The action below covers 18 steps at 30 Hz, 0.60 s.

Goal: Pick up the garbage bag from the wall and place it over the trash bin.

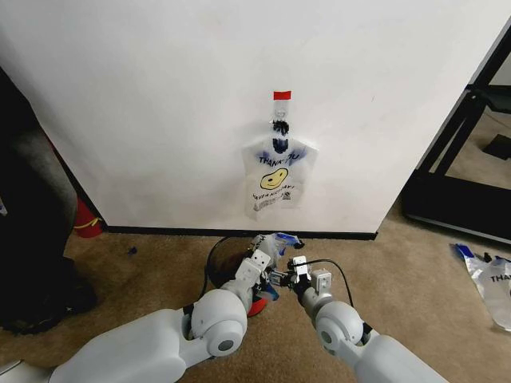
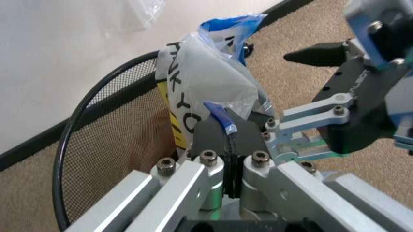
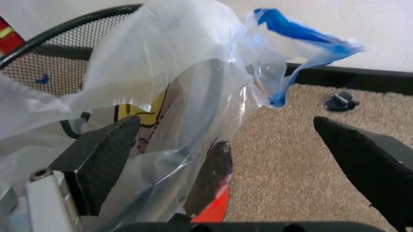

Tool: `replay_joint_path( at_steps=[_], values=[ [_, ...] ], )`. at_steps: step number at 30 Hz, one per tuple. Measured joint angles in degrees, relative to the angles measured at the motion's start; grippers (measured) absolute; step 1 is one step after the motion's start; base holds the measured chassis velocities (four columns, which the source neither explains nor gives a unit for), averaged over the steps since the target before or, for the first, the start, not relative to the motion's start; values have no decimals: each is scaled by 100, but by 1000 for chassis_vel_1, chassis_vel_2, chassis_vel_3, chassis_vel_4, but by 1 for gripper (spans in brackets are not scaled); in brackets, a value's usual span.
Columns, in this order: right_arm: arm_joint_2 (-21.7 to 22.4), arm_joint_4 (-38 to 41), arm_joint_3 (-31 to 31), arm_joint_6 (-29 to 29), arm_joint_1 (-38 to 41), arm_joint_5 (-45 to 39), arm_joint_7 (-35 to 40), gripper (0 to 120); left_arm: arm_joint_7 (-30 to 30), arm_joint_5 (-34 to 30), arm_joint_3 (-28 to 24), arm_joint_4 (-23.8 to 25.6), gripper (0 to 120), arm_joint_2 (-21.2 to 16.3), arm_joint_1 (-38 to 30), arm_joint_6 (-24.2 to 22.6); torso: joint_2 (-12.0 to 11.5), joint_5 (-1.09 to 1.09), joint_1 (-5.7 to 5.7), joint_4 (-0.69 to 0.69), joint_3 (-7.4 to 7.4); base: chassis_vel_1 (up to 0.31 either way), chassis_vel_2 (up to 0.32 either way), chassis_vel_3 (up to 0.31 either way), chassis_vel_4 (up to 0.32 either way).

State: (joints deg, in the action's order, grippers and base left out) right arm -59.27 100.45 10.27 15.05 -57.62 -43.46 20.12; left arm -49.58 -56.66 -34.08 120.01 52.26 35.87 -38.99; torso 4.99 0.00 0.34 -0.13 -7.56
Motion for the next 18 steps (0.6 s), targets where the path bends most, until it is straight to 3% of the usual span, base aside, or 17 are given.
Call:
replay_joint_path(
  at_steps=[6,12,16,18],
  values=[
    [-138,-197,154,0,209,-33,5,98,9,4,62,25,0,-47,27,12,0,0,0,0,0,0,0,0,0],
    [-264,-352,367,132,507,-218,158,71,37,15,151,82,0,-104,148,26,0,0,0,0,0,0,0,0,0],
    [-290,-385,407,212,573,-314,229,63,46,25,166,90,0,-108,181,31,0,0,0,1,0,0,0,0,0],
    [-321,-394,427,359,626,-473,319,53,56,30,172,92,0,-115,190,34,0,0,0,0,0,0,0,0,0]
  ],
)
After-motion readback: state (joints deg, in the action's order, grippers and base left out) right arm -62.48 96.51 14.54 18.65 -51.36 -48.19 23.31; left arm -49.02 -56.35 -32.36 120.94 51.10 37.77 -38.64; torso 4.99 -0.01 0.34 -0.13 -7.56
